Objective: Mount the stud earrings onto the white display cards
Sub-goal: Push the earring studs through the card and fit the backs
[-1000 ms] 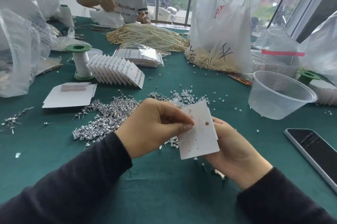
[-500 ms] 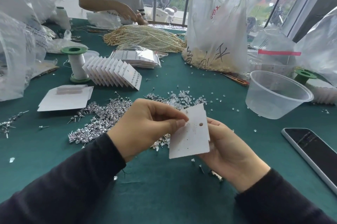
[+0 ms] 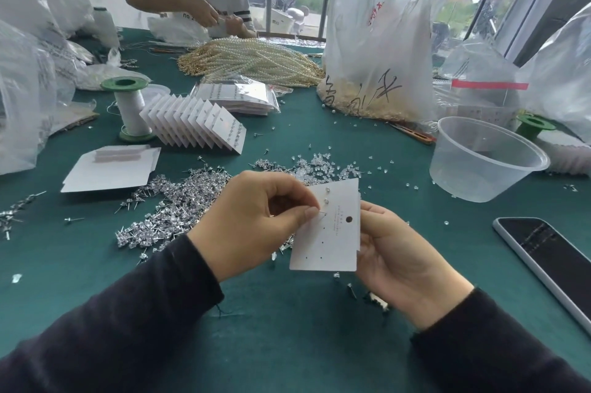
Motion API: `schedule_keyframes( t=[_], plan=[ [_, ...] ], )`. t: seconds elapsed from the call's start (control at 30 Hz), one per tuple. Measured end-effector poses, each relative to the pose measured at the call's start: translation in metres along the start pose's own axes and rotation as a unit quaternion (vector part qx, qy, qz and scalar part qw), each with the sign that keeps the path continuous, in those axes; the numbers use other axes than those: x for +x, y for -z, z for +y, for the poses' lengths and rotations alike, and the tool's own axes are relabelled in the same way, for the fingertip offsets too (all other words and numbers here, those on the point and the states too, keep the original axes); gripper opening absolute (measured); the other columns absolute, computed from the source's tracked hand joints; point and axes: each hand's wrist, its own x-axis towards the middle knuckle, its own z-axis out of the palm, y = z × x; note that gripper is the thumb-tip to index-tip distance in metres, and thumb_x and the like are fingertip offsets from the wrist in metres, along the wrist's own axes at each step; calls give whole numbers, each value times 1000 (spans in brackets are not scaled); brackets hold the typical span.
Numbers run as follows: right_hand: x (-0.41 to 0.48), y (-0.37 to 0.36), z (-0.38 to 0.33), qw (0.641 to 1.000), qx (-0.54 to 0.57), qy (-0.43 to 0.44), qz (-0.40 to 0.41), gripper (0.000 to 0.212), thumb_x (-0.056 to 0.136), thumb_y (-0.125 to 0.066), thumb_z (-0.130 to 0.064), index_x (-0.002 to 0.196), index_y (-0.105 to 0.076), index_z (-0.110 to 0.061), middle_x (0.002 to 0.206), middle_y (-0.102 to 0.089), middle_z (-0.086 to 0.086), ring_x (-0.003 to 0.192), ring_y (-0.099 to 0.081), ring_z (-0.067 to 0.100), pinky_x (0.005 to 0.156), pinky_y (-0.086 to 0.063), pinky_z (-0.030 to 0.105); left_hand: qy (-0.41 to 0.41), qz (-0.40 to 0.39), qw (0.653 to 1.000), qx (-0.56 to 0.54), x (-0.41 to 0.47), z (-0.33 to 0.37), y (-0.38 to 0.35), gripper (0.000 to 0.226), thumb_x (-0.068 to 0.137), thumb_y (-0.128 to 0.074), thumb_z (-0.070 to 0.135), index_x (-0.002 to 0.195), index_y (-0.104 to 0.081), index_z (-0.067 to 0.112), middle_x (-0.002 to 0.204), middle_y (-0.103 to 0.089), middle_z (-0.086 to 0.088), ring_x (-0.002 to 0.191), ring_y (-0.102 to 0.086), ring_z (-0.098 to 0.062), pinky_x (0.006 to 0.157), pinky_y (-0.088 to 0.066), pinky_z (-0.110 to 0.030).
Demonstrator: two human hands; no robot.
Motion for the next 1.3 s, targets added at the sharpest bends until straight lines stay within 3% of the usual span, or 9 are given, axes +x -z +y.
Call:
schedule_keyframes(
  t=[0.3, 0.53, 0.6, 0.7, 0.83, 1.0, 1.1, 1.2, 1.3],
  plan=[
    [4, 6, 3, 1000, -23, -9, 15, 36, 63, -63, -9, 97, -67, 3, 78, -72, 12, 60, -68, 16, 54, -56, 25, -102, 27, 985, 139, -3, 2, -3, 2, 75, -72, 13, 74, -73, 13, 72, -68, 1, 63, -61, -15, 63, -52, -34],
    [5, 6, 1, 994, 89, -40, 43, 35, 65, -58, -7, 97, -66, 5, 81, -71, 14, 63, -69, 18, 60, -58, 28, -148, -39, 946, 285, -14, 12, -9, 70, 64, -61, 67, 96, -69, 6, 93, -63, -6, 81, -61, -19, 75, -51, -28],
    [5, 6, 1, 995, 91, -30, 43, 33, 63, -59, -7, 93, -67, 5, 79, -72, 14, 62, -69, 17, 61, -57, 28, -141, -48, 937, 317, -15, 13, -11, 64, 66, -64, 59, 99, -67, 4, 95, -62, -8, 82, -61, -22, 75, -52, -30],
    [4, 6, 2, 995, 100, -21, 19, 31, 60, -63, -5, 88, -68, 6, 81, -70, 16, 66, -70, 19, 59, -58, 27, -130, -37, 942, 308, -14, 12, -11, 34, 75, -52, 25, 97, -66, 2, 94, -63, -11, 80, -62, -28, 71, -54, -36],
    [5, 5, 7, 997, 78, -6, -13, 33, 59, -66, 0, 92, -64, 5, 90, -67, 20, 81, -69, 25, 74, -58, 32, -120, -29, 956, 265, -12, 10, -10, 28, 75, -48, 9, 94, -68, 4, 91, -64, -7, 79, -63, -26, 69, -52, -36],
    [5, 4, 12, 994, -35, 85, 61, 28, 56, -69, 0, 82, -58, 0, 69, -68, 13, 61, -67, 23, 57, -57, 28, -96, -7, 979, 181, -14, 9, -17, 28, 74, -61, 34, 89, -72, 13, 84, -69, 0, 76, -65, -16, 66, -53, -31],
    [5, 3, 15, 972, -119, 170, 112, 21, 65, -71, 4, 77, -58, -8, 66, -67, 8, 66, -65, 27, 65, -55, 34, -76, 0, 988, 136, -13, 12, -18, 33, 72, -64, 44, 94, -73, 21, 81, -71, 6, 75, -64, -5, 65, -52, -20],
    [5, 3, 16, 955, -150, 217, 133, 23, 72, -68, 9, 80, -56, -9, 65, -64, 5, 69, -59, 25, 66, -51, 35, -75, 1, 990, 122, -11, 12, -18, 24, 74, -65, 36, 90, -73, 19, 66, -66, 16, 63, -57, 7, 58, -38, -2],
    [4, 3, 16, 940, -185, 258, 125, 26, 74, -68, 9, 84, -54, -11, 67, -66, 3, 69, -60, 19, 68, -50, 32, -56, 26, 991, 119, -9, 9, -16, 12, 78, -64, 13, 68, -69, 14, 44, -39, 16, 43, -39, 0, 45, -25, -7]
  ],
)
